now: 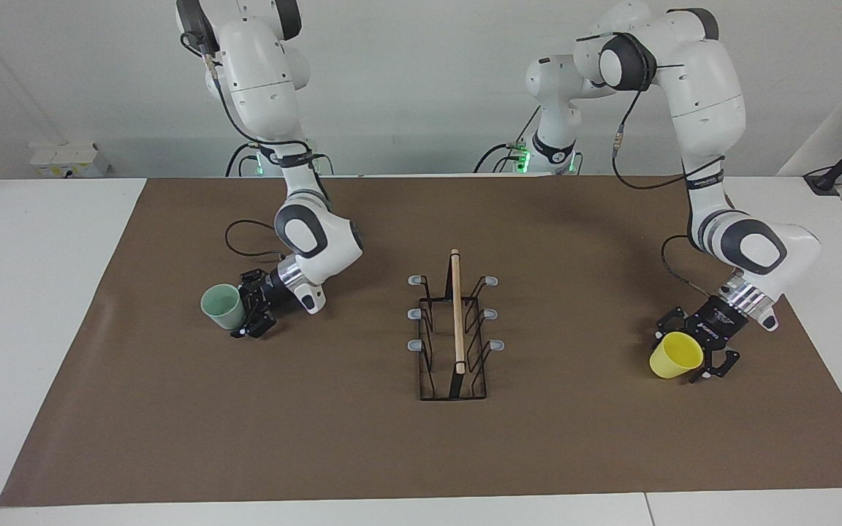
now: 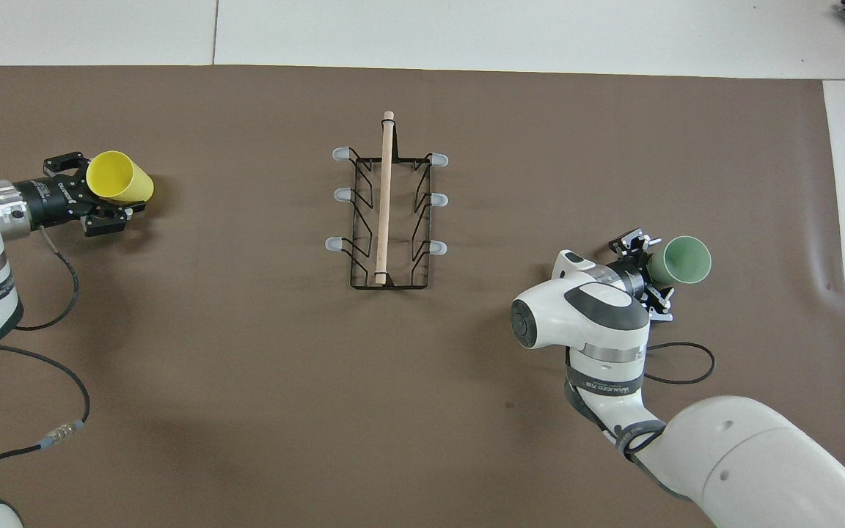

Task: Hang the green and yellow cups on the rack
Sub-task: 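Grasp the yellow cup with the left gripper while the right gripper lifts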

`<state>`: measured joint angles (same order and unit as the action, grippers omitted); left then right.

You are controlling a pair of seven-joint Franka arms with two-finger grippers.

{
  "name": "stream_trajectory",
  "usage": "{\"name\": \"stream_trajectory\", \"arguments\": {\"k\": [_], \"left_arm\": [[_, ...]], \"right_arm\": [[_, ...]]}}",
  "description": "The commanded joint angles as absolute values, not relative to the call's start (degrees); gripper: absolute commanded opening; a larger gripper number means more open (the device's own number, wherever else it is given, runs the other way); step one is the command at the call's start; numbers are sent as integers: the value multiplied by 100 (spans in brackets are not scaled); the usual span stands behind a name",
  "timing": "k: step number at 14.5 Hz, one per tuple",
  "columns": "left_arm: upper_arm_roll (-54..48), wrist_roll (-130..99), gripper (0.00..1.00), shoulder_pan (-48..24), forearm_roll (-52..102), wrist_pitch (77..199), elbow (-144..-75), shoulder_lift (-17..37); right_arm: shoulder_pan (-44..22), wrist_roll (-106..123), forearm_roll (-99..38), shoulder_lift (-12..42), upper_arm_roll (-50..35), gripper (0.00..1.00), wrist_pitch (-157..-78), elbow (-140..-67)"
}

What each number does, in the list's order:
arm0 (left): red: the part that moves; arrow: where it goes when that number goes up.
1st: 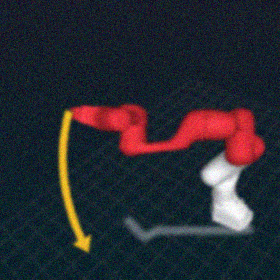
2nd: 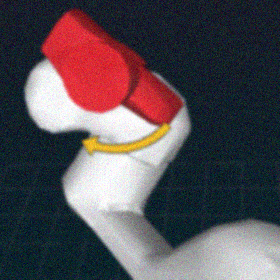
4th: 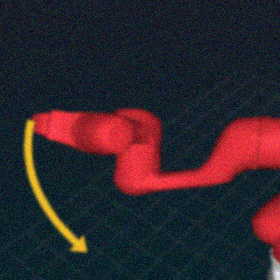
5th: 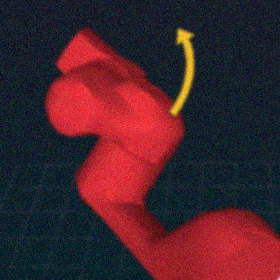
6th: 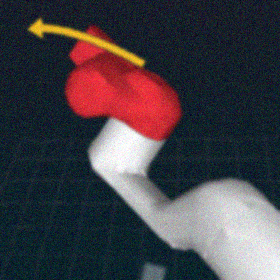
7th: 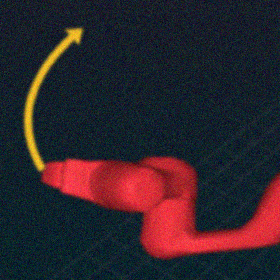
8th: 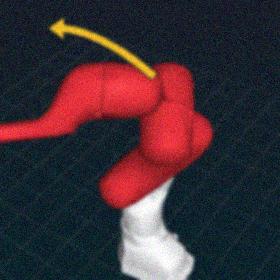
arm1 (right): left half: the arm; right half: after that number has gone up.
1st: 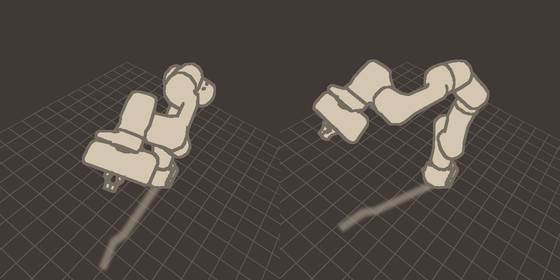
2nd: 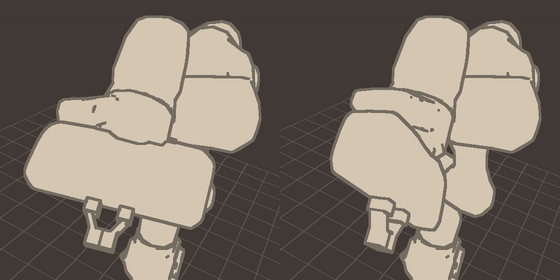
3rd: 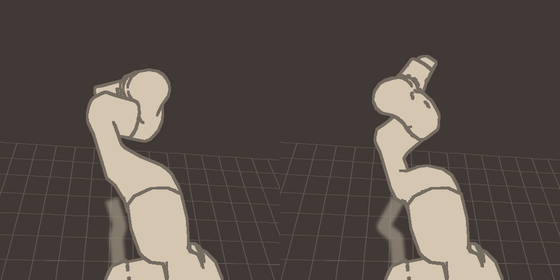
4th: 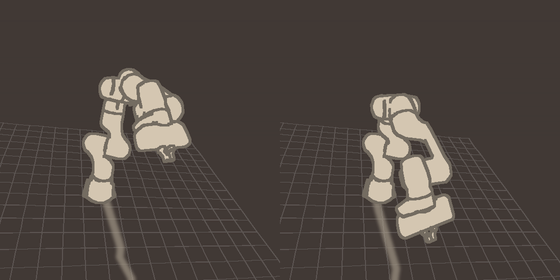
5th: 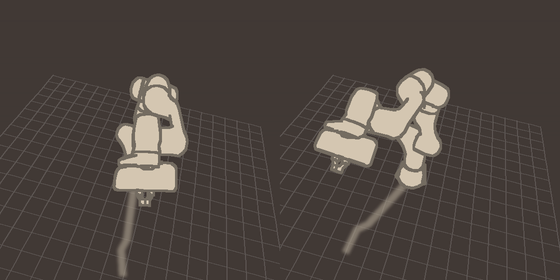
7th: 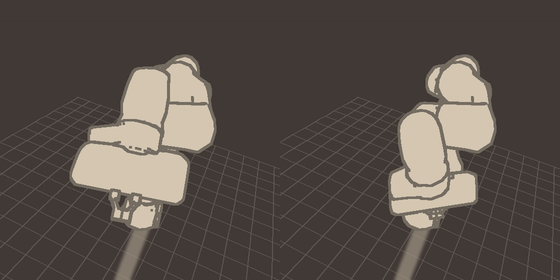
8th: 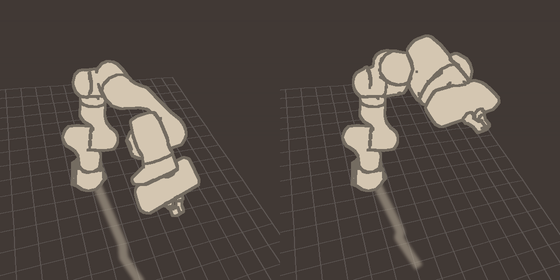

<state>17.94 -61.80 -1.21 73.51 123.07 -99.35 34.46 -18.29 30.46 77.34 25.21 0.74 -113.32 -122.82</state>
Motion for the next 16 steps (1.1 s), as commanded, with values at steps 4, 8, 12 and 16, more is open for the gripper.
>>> {"name": "stream_trajectory", "arguments": {"k": [4,8,12,16], "left_arm": [[1767,-5495,100,-368,7479,12594,-10248,3217],[1767,-5493,78,-422,7479,12699,-10152,3243],[1793,-5080,0,-755,7365,13103,-9906,3243],[1793,-5141,0,-1002,6006,13333,-9248,3234]], "right_arm": [[-1591,2637,8262,2549,53,100,-11443,-12568],[-1512,2645,8332,2549,53,93,-11443,-12568],[-1512,2681,8341,2549,53,0,-11426,-12568],[-1599,2899,8332,2549,44,0,-11321,-12463]]}}
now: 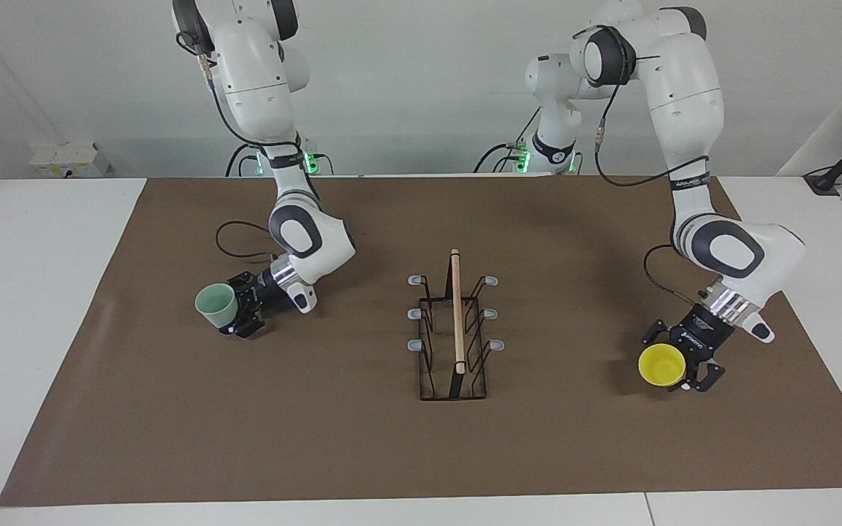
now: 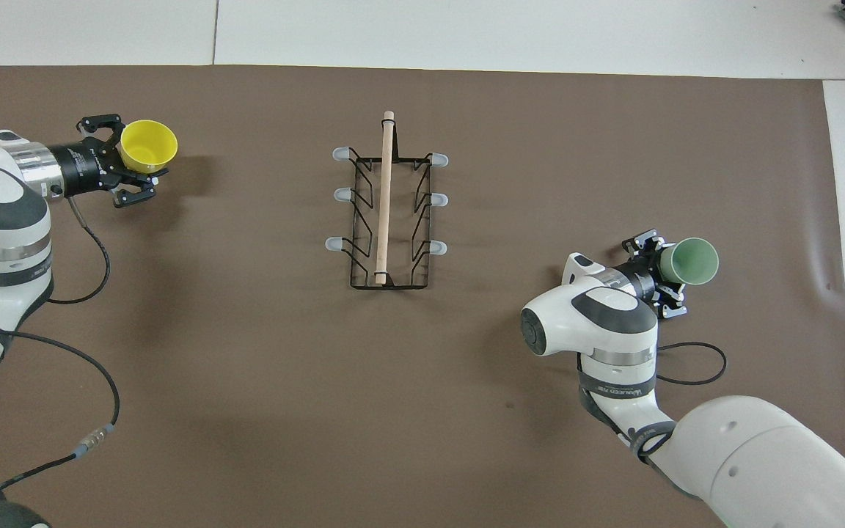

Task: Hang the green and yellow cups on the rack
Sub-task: 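Lift the yellow cup with the left gripper toward the rack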

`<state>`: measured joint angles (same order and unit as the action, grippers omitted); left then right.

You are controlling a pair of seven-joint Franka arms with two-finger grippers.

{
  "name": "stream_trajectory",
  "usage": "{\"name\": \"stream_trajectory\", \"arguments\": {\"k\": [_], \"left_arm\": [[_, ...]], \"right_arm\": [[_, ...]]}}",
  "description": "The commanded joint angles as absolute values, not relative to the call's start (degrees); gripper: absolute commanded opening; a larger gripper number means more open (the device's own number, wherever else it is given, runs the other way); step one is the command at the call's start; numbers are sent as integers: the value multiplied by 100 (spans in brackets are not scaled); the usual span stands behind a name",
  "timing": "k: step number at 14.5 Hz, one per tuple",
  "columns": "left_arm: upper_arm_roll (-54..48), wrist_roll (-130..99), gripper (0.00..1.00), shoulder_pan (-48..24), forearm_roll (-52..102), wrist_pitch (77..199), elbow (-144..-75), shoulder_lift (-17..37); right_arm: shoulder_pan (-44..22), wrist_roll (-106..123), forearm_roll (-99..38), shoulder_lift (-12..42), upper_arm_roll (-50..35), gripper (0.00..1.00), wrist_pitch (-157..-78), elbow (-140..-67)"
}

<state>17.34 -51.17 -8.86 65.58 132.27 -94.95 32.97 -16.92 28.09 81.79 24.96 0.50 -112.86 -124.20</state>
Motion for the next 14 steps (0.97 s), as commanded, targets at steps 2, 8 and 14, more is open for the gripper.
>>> {"name": "stream_trajectory", "arguments": {"k": [2,8,14], "left_arm": [[1793,-5159,0,-993,5670,13298,-9079,3217],[1802,-5212,0,-1002,4913,13807,-9070,2734],[1679,-5290,0,-993,4869,13702,-9009,2259]], "right_arm": [[-1626,3146,8297,2549,44,0,-11215,-12323],[-1617,3699,8218,2549,35,0,-11215,-12068],[-1538,4280,7691,2549,35,0,-11285,-11628]]}}
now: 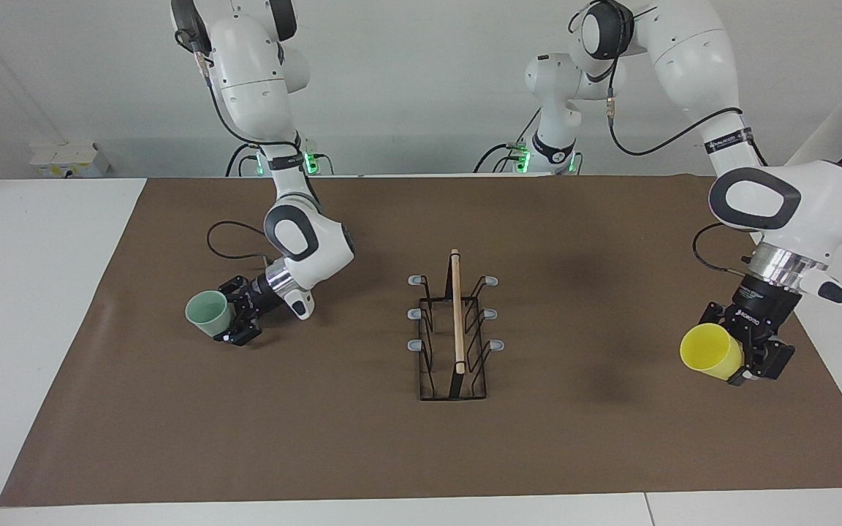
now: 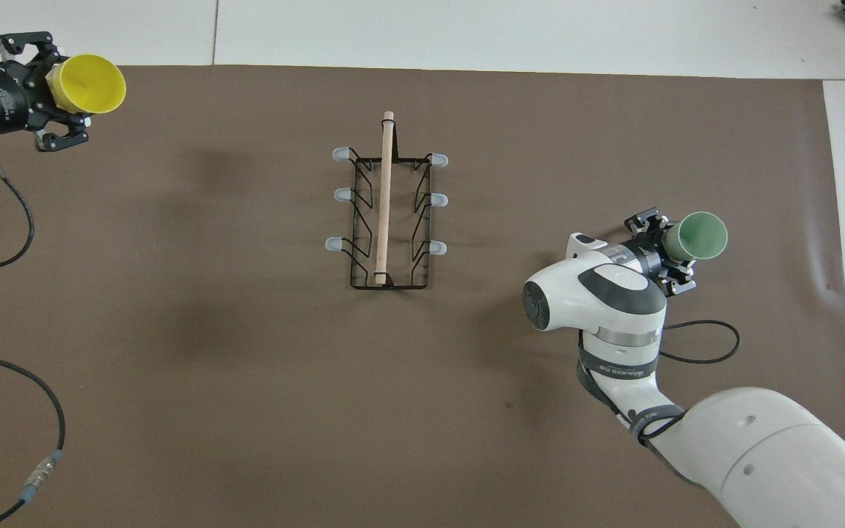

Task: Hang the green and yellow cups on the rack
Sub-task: 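Lift the yellow cup with the left gripper toward the rack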

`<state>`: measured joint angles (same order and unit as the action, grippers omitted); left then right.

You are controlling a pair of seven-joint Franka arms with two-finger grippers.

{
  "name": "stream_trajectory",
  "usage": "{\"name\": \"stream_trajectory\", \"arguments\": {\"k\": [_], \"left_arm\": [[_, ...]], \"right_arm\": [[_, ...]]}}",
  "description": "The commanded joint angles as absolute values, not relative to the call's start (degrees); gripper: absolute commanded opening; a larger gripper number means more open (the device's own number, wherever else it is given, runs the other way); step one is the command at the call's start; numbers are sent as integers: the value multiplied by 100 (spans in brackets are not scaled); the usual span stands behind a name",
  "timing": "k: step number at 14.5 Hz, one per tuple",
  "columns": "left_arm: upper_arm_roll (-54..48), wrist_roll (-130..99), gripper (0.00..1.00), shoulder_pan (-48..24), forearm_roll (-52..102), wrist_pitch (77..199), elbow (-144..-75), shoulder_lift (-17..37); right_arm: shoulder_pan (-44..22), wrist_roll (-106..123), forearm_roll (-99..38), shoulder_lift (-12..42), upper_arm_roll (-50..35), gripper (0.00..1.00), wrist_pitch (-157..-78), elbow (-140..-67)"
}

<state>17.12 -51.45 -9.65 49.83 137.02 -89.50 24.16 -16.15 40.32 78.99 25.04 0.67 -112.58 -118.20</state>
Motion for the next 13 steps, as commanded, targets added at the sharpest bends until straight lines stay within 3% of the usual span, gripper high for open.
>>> {"name": "stream_trajectory", "arguments": {"k": [1,4,10,13], "left_arm": [[1644,-5282,0,-958,4860,13702,-9009,2172],[1635,-4985,0,-949,4852,13676,-9079,1899],[1608,-3184,0,-809,4843,12428,-9184,1346],[1407,-2245,0,-800,4843,12419,-9648,846]], "right_arm": [[-1529,4341,7482,2540,35,0,-11303,-11515],[-1477,4605,6341,2531,26,0,-11338,-11032],[-1363,4535,3976,2268,9,0,-11461,-10399],[-1152,4526,3290,2145,0,0,-11505,-10187]]}}
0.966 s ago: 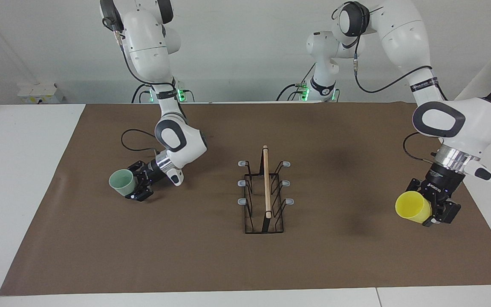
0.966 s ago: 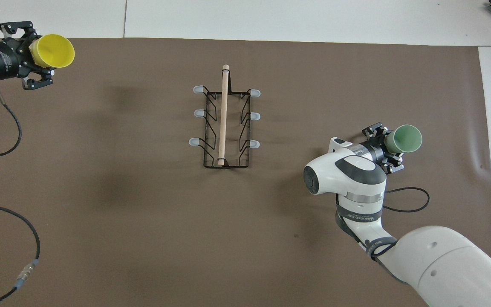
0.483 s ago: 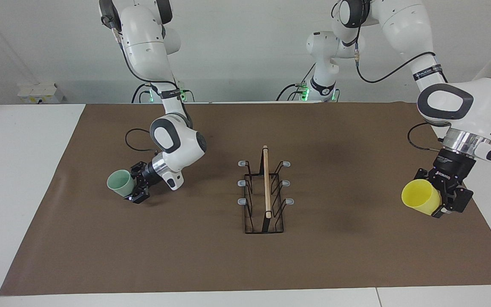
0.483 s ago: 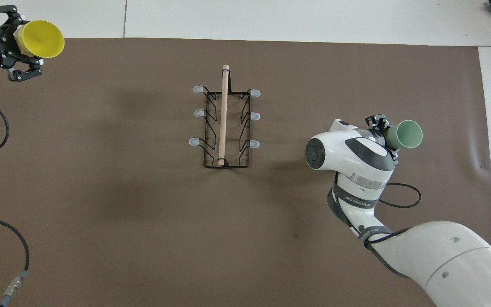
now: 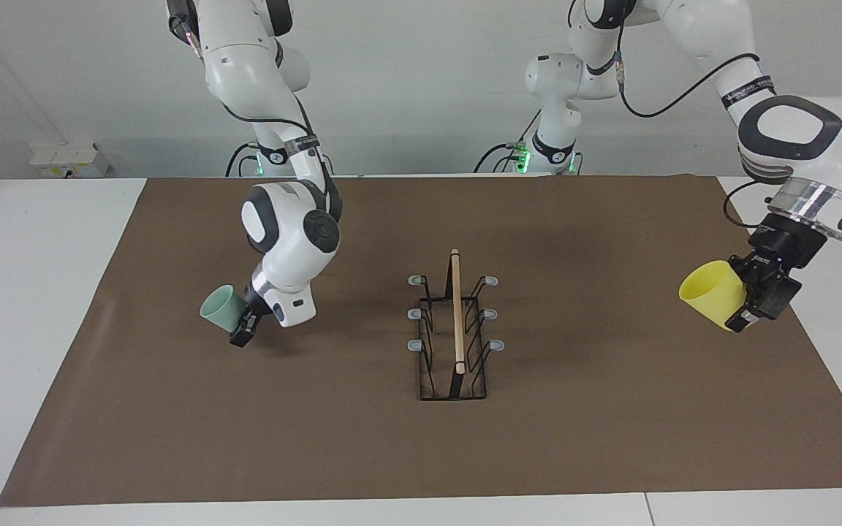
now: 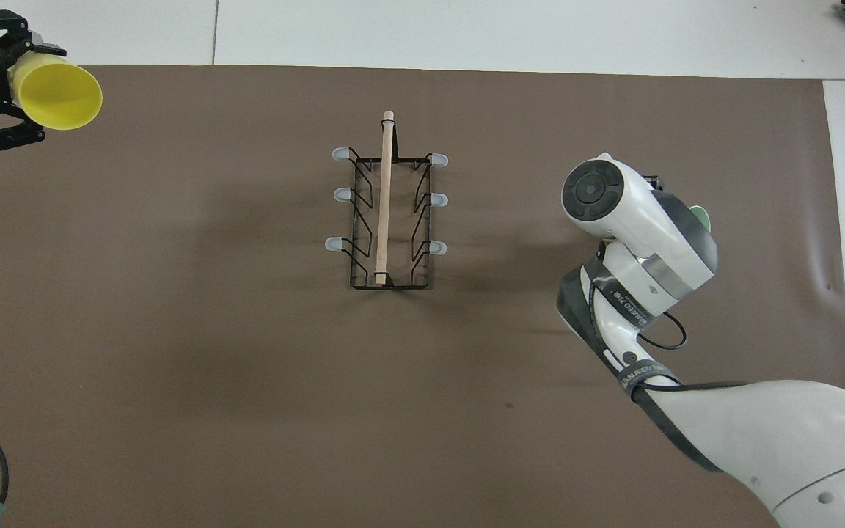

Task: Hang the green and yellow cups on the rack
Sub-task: 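Lift the yellow cup with the left gripper toward the rack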

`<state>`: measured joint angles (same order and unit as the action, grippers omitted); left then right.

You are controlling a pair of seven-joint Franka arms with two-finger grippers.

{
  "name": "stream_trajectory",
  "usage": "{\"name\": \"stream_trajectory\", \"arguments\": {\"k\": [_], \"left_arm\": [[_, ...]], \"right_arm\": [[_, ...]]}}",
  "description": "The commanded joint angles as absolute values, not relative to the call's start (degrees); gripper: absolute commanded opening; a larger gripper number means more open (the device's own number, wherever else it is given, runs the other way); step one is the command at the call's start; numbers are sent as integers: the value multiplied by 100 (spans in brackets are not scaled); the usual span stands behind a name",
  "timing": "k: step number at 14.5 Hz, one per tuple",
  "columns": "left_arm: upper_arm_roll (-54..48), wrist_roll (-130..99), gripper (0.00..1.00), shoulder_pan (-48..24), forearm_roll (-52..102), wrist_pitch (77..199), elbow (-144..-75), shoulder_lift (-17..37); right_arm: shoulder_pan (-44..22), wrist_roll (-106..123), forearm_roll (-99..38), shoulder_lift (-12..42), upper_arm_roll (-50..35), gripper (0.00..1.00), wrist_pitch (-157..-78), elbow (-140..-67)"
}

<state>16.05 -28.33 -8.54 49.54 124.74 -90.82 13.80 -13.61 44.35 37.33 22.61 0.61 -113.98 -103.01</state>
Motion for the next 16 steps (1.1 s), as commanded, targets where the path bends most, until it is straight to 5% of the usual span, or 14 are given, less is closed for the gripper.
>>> {"name": "stream_trajectory", "arguments": {"k": [1,4,8,12,16], "left_arm": [[1363,-1824,0,-809,4851,12462,-9955,600],[951,-942,0,-756,4869,12743,-10642,45],[-85,-378,0,-695,4878,14593,-11774,-491],[-1106,9,0,-694,4887,16591,-12506,-510],[-1791,114,0,-747,4887,17767,-12524,-37]], "right_arm": [[-1134,4518,2991,2023,9,0,-11609,-10169],[-1134,4255,2366,1723,9,0,-11987,-10160],[-1142,3929,1287,1311,0,0,-12347,-10169],[-1291,3920,-120,1090,0,0,-13269,-10195],[-1327,4007,-1139,730,-44,0,-14033,-10353]]}}
